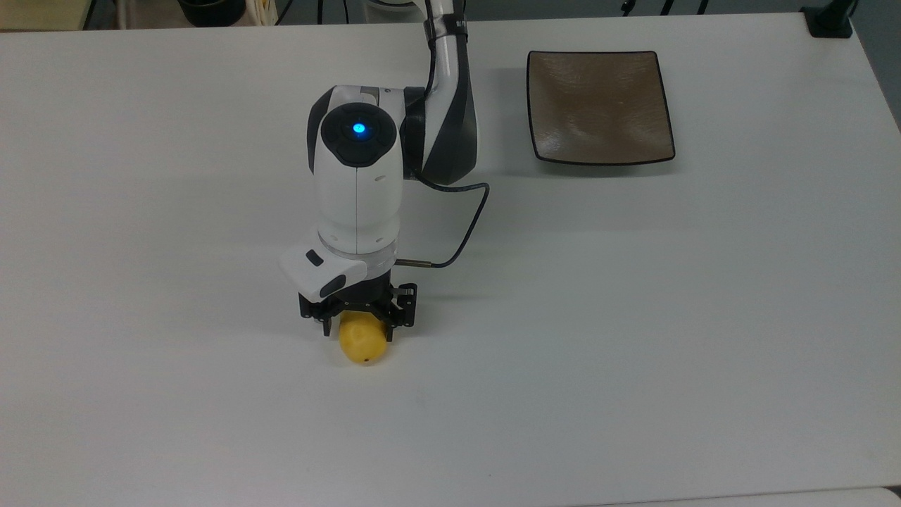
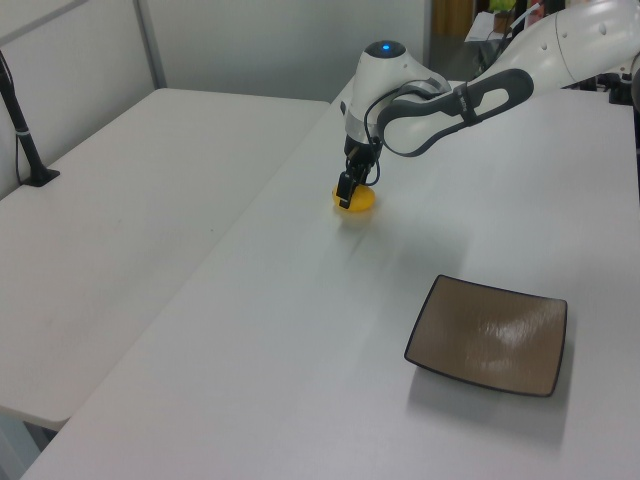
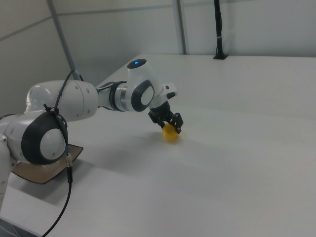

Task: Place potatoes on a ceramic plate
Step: 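Lift the held potato up off the table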

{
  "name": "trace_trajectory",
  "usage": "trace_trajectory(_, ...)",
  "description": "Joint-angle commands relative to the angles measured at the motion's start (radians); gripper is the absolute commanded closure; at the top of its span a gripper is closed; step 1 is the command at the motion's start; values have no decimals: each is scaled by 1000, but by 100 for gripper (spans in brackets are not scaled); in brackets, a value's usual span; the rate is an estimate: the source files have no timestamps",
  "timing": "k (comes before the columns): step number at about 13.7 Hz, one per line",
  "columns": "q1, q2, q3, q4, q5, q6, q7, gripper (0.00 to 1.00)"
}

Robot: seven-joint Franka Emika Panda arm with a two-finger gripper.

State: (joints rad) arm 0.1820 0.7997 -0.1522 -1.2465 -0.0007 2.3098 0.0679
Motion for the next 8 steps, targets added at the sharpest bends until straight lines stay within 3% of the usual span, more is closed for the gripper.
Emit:
trace_trajectory(1, -7, -10, 20, -27, -24, 31, 29, 58)
trace_trajectory(3, -6, -10, 23, -34, -45, 30, 29, 91)
trace_trajectory(4, -6, -10, 31, -34, -54, 30, 29, 100)
trace_trajectory(6, -7, -28, 33, -34, -62, 23, 29, 100)
trace_trajectory(8, -6, -123, 33, -95, -61, 14, 26, 100)
